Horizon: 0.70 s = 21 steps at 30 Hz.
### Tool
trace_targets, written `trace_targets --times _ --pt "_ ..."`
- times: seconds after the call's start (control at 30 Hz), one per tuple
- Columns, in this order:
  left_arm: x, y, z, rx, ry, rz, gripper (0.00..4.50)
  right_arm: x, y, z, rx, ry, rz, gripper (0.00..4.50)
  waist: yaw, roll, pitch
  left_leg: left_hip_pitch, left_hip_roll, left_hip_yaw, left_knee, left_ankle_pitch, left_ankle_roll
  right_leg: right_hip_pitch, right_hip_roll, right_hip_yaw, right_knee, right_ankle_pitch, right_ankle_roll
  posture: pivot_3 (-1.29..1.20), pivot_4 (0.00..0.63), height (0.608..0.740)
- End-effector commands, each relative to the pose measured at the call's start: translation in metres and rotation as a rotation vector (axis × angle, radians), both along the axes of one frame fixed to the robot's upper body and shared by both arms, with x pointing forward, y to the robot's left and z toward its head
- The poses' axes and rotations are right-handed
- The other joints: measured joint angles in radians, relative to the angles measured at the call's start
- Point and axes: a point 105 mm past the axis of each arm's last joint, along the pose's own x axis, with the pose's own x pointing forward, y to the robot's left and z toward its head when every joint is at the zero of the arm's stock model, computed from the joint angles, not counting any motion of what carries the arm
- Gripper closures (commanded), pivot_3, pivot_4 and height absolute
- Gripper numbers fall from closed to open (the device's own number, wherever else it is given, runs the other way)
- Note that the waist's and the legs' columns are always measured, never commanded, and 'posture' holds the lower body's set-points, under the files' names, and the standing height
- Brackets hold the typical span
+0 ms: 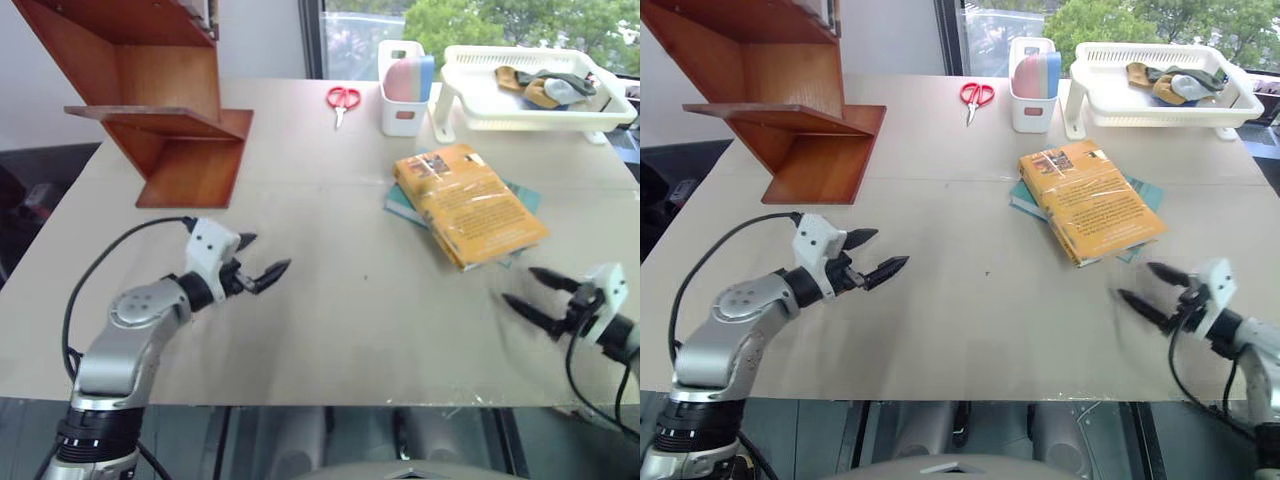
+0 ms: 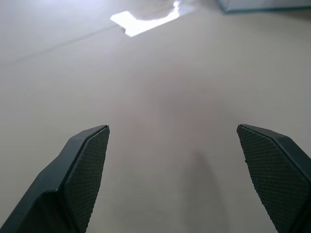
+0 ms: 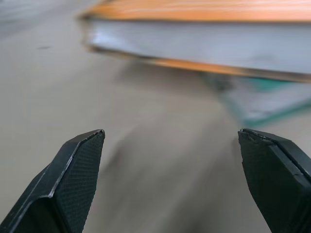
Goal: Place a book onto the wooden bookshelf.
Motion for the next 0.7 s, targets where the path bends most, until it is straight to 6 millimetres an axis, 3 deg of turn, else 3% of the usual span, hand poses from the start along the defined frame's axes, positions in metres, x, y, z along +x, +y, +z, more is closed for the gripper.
trace_targets --times 0.03,0.2,0.4,0.7 --pt "-0.015 -0.009 0.046 -0.059 -0.069 -0.141 0.08 0.013 -0.025 0.041 0.033 -0.126 -0.097 0.0 -0.004 0.0 0.0 0.001 0.0 0.0 0.0 0.0 0.0 0.0 0.0 0.0 0.0 0.0 0.0 0.0 0.15 0.74" --pt "-0.029 -0.009 0.076 -0.084 -0.045 -0.268 0.08 0.04 -0.033 0.06 0.074 -0.154 -0.159 0.0 -0.009 0.001 0.001 0.007 0.001 0.003 -0.002 0.0 0.0 0.005 0.003 0.003 -0.001 0.0 0.0 0.0 0.15 0.74" --pt "-0.042 -0.009 0.095 -0.041 -0.029 -0.349 0.08 0.083 -0.008 0.068 0.167 -0.125 -0.181 0.0 -0.013 0.002 0.002 0.008 0.001 0.003 -0.006 0.0 0.0 0.007 0.003 0.002 -0.008 0.0 0.0 0.0 0.15 0.74" --pt "-0.048 0.002 0.11 0.005 -0.063 -0.306 0.08 0.121 0.033 0.045 0.145 0.052 -0.098 0.0 -0.022 0.002 0.003 0.007 0.0 0.003 -0.012 0.0 0.0 0.006 0.002 0.002 -0.011 0.0 0.0 0.0 0.15 0.74"
